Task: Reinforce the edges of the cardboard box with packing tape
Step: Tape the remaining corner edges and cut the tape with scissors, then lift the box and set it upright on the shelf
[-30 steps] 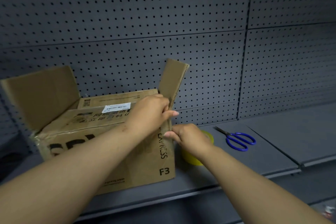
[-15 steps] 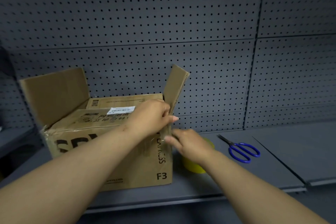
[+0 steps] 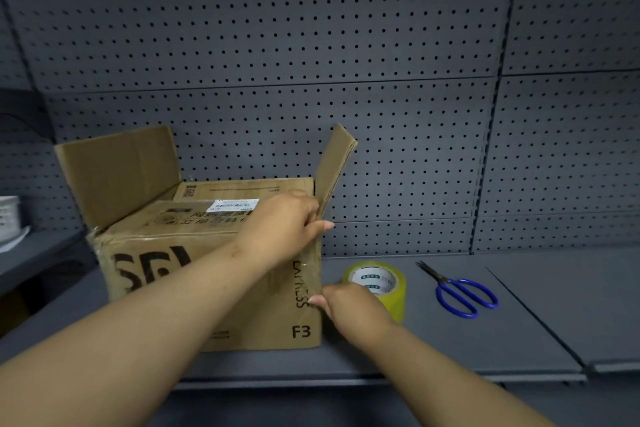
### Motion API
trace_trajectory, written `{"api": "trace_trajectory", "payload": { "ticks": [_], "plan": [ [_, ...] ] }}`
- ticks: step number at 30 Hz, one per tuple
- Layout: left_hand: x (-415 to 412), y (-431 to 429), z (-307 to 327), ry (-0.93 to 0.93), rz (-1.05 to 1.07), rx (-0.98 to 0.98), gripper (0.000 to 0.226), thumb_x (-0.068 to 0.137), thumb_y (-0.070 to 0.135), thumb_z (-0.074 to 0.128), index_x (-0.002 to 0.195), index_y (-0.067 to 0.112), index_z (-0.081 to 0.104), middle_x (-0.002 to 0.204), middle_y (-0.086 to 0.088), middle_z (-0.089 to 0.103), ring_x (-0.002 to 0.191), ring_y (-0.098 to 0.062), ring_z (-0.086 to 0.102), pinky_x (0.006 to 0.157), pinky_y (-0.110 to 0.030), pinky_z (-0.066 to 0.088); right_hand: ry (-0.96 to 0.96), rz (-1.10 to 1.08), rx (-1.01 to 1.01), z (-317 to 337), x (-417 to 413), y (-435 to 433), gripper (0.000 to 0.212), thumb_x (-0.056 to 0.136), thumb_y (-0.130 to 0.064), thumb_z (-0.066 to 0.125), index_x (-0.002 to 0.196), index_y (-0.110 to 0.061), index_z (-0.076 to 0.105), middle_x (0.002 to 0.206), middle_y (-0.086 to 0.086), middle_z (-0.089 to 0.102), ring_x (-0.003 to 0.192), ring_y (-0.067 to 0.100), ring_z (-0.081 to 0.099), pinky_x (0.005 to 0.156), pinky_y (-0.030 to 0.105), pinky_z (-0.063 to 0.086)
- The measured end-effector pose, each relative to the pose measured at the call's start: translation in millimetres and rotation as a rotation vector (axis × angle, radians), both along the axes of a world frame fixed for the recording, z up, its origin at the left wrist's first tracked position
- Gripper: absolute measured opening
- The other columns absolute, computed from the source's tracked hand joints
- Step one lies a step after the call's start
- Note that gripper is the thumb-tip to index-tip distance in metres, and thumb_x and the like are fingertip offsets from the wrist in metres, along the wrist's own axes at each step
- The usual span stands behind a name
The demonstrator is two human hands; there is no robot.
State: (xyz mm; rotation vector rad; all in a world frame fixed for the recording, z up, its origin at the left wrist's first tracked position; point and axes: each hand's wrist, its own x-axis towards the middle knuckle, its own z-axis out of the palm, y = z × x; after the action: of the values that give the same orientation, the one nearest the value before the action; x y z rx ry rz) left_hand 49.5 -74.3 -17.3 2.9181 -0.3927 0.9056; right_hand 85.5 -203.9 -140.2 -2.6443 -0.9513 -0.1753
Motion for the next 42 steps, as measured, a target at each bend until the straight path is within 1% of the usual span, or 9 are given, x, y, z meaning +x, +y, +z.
{"api": "trace_trajectory", "payload": {
  "ticks": [5,10,14,18,24,27,30,37,42],
  "plan": [
    [-4.8,2.0,-1.0,0.006,0.005,-0.086,0.037,0.082,0.049,0.059,0.070,0.013,0.055,0.072,0.004,0.055,0.069,-0.016,0.052,0.055,-0.025,0.036,0.055,-0.095,0.028,11.4,18.6,-47.3,0.043,0.095,-0.046,0.035,0.101,-0.010,0.058,0.105,0.011,0.062,0.097,0.027,0.056,0.080,0.034,0.041],
    [-11.2,1.4,-9.8,-0.010,0.015,-0.293,0.035,0.076,0.046,0.068,0.089,0.014,0.061,0.087,0.008,0.059,0.082,-0.009,0.054,0.069,-0.020,0.042,0.211,-0.094,-0.267,6.5,45.3,-89.3,0.038,0.097,-0.042,0.033,0.108,-0.017,0.060,0.124,0.014,0.057,0.119,0.028,0.048,0.104,0.035,0.032],
    [-11.8,0.7,-8.7,0.029,0.059,-0.393,0.038,0.071,0.046,0.072,0.082,0.018,0.049,0.082,0.008,0.058,0.082,-0.013,0.057,0.069,-0.024,0.043,0.167,-0.071,-0.231,7.6,50.3,-107.1,0.037,0.095,-0.044,0.039,0.095,-0.014,0.061,0.089,0.005,0.051,0.089,0.020,0.049,0.076,0.027,0.035],
    [-16.6,-3.8,-7.2,0.105,0.007,-0.498,0.048,0.069,0.058,0.064,0.091,0.019,0.049,0.091,0.008,0.058,0.087,-0.010,0.056,0.075,-0.026,0.046,0.164,-0.155,-0.226,4.4,55.7,-127.3,0.036,0.096,-0.041,0.037,0.101,-0.014,0.060,0.091,0.001,0.044,0.088,0.018,0.043,0.076,0.028,0.033],
    [-12.8,-35.3,-7.1,0.010,0.254,-0.452,0.061,0.068,0.072,0.055,0.092,0.017,0.044,0.079,0.003,0.057,0.072,-0.016,0.056,0.060,-0.034,0.049,0.213,-0.338,-0.289,7.2,65.9,-138.9,0.042,0.097,-0.043,0.033,0.120,-0.016,0.055,0.118,0.013,0.055,0.110,0.029,0.053,0.090,0.034,0.042],
    [-4.7,-45.4,-5.1,-0.063,0.327,-0.329,0.047,0.081,0.058,0.054,0.095,0.015,0.042,0.080,0.001,0.057,0.069,-0.019,0.054,0.051,-0.031,0.040,0.151,-0.403,-0.301,8.7,64.7,-137.6,0.044,0.096,-0.044,0.034,0.122,-0.013,0.053,0.127,0.014,0.052,0.113,0.030,0.052,0.095,0.038,0.044],
    [1.2,-39.0,-6.3,-0.082,0.278,-0.382,0.021,0.089,0.033,0.054,0.094,0.017,0.043,0.085,-0.001,0.058,0.076,-0.023,0.055,0.062,-0.034,0.047,0.032,-0.399,-0.169,13.3,56.0,-137.4,0.042,0.095,-0.043,0.037,0.118,-0.011,0.053,0.119,0.012,0.053,0.108,0.029,0.052,0.087,0.036,0.045],
    [-39.6,-19.7,-11.5,-0.123,0.127,-0.525,0.022,0.089,0.034,0.055,0.082,0.016,0.042,0.070,0.008,0.047,0.072,-0.020,0.050,0.062,-0.034,0.039,-0.007,-0.354,0.133,40.0,26.7,-114.5,0.033,0.095,-0.034,0.045,0.113,-0.009,0.057,0.118,0.013,0.060,0.105,0.029,0.055,0.082,0.033,0.045],
    [-93.9,7.2,-8.8,-0.058,0.001,-0.586,0.023,0.086,0.033,0.059,0.075,0.020,0.043,0.070,0.000,0.050,0.065,-0.014,0.047,0.057,-0.031,0.039,0.155,-0.263,0.547,54.8,9.0,-68.3,0.060,0.088,-0.041,0.055,0.137,-0.014,0.037,0.143,0.005,0.043,0.130,0.019,0.043,0.105,0.033,0.035]
  ]
}}
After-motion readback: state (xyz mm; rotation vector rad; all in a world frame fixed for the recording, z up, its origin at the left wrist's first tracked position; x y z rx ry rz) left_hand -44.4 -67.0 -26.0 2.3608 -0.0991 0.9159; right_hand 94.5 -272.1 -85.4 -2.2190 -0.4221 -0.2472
